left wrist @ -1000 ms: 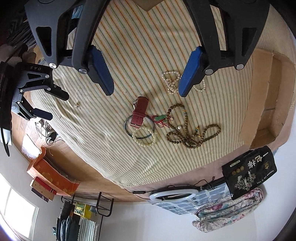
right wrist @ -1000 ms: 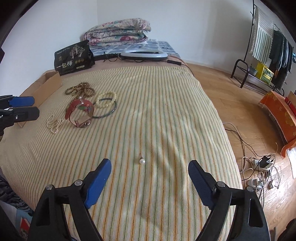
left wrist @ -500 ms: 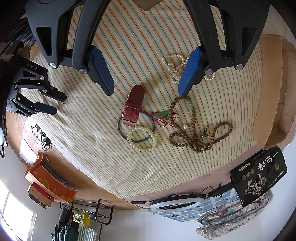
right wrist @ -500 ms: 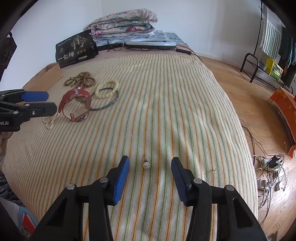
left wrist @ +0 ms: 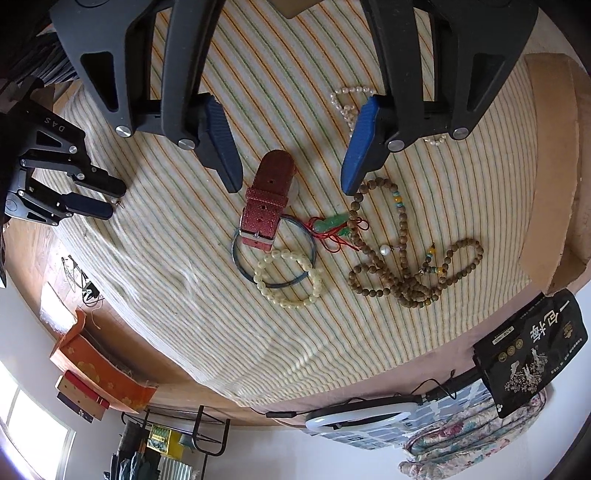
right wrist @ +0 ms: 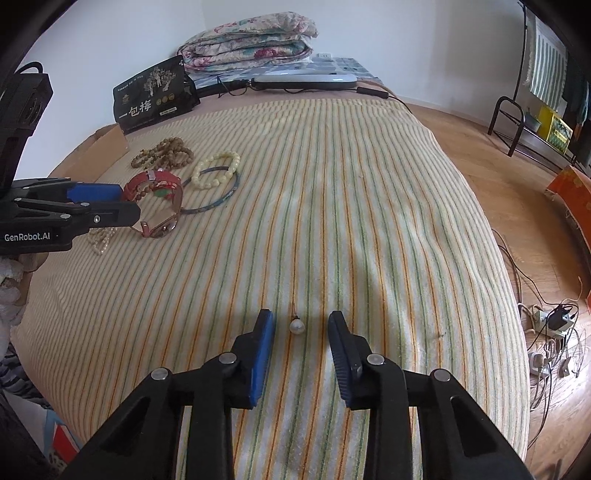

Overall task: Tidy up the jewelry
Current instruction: 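Grasp the red watch strap with the left tool while the right tool grasps the pearl earring, then carry the red strap and pearl earring over the cardboard box with both tools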

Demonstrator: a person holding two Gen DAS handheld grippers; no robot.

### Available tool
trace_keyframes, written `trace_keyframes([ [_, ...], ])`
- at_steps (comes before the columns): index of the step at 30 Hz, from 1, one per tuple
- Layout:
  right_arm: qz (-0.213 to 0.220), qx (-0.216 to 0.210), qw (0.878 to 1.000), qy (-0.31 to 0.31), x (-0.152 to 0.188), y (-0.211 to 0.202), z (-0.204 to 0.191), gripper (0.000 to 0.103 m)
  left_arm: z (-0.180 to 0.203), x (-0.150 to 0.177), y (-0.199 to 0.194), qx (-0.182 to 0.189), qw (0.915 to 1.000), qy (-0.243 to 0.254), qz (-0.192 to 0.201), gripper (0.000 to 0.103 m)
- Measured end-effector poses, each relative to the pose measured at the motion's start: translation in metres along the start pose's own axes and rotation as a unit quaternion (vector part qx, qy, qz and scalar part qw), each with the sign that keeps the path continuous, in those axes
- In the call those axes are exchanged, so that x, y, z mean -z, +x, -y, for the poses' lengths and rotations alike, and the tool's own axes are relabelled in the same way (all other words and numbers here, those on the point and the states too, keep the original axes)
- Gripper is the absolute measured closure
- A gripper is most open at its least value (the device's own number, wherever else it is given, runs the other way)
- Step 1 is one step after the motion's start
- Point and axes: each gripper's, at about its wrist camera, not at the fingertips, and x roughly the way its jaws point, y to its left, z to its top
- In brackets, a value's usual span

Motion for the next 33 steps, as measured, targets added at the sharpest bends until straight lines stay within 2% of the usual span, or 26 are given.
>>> trace_keyframes([
  [5, -0.002, 0.004, 1.0, -0.012, 0.0, 0.001, -0.003, 0.077, 0.0, -0.001, 0.007, 0.001, 1.0, 0.0, -0.006, 0.054],
  [10, -0.004, 0.001, 1.0, -0.02, -0.001, 0.002, -0.006, 0.09, 0.003, -0.002, 0.008, 0.006, 1.0, 0.004, -0.006, 0.06],
  [13, -0.006, 0.003, 1.0, -0.02, -0.001, 0.003, -0.005, 0.096, 0.004, -0.001, 0.008, 0.01, 0.9999, 0.005, -0.004, 0.073],
  [15, -0.006, 0.002, 1.0, -0.017, -0.002, 0.003, -0.004, 0.097, 0.004, -0.001, 0.009, 0.011, 0.9999, 0.006, -0.004, 0.083],
  [23, -0.005, 0.003, 1.0, -0.015, -0.005, 0.001, -0.007, 0.097, -0.002, -0.003, 0.003, 0.016, 0.9998, -0.007, 0.004, 0.084],
  [33, 0.016, -0.005, 1.0, -0.02, -0.02, -0.011, -0.02, 0.097, -0.015, -0.006, -0.023, 0.013, 0.9991, -0.027, 0.029, 0.085],
])
